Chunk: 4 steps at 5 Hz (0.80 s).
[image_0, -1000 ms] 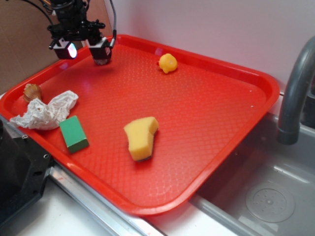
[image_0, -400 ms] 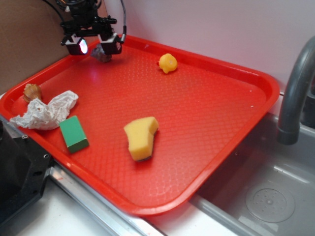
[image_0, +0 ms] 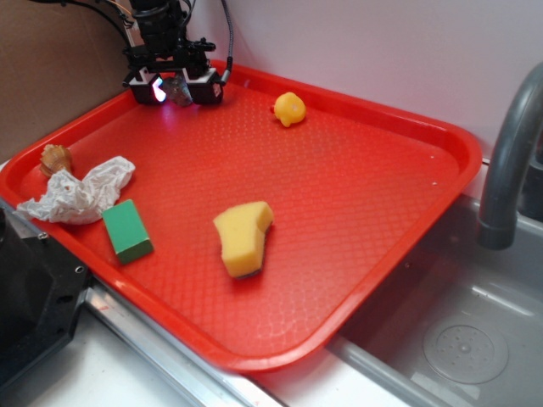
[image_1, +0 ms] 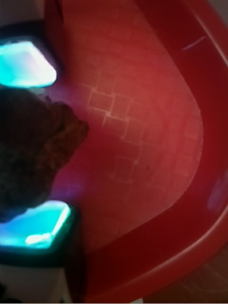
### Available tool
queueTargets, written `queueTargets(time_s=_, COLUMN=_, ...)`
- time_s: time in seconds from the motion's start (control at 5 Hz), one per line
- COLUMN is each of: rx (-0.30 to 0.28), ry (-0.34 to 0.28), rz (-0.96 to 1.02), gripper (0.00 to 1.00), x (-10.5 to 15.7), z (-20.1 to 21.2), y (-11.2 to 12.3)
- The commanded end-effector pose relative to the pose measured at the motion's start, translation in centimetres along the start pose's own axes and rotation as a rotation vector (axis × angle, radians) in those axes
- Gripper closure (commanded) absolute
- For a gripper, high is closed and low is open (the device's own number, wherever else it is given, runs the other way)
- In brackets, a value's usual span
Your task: Grab the rock.
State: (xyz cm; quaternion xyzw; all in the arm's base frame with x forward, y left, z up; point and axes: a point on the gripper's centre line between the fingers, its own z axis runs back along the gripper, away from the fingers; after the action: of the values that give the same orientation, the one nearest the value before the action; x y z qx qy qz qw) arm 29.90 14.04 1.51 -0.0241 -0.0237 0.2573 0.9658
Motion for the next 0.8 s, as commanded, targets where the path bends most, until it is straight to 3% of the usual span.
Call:
queueTargets(time_s=0.0, rx=-0.027, ry=-0.005, rz=-0.01, gripper=1.0, x=-3.0, z=3.0, y=2.2)
queueTargets(time_s=0.2, rx=-0.025, ry=-0.096, rz=-0.111, gripper=1.0, x=-5.0, z=6.4, y=1.8)
queueTargets(time_s=0.4, rx=-0.051, ry=-0.038, rz=-0.277, gripper=1.0, x=-5.2, z=8.6, y=0.6)
queueTargets(time_s=0.6, rx=-0.079, ry=0.063, rz=-0.471, gripper=1.0, x=-4.9, z=10.7, y=0.8)
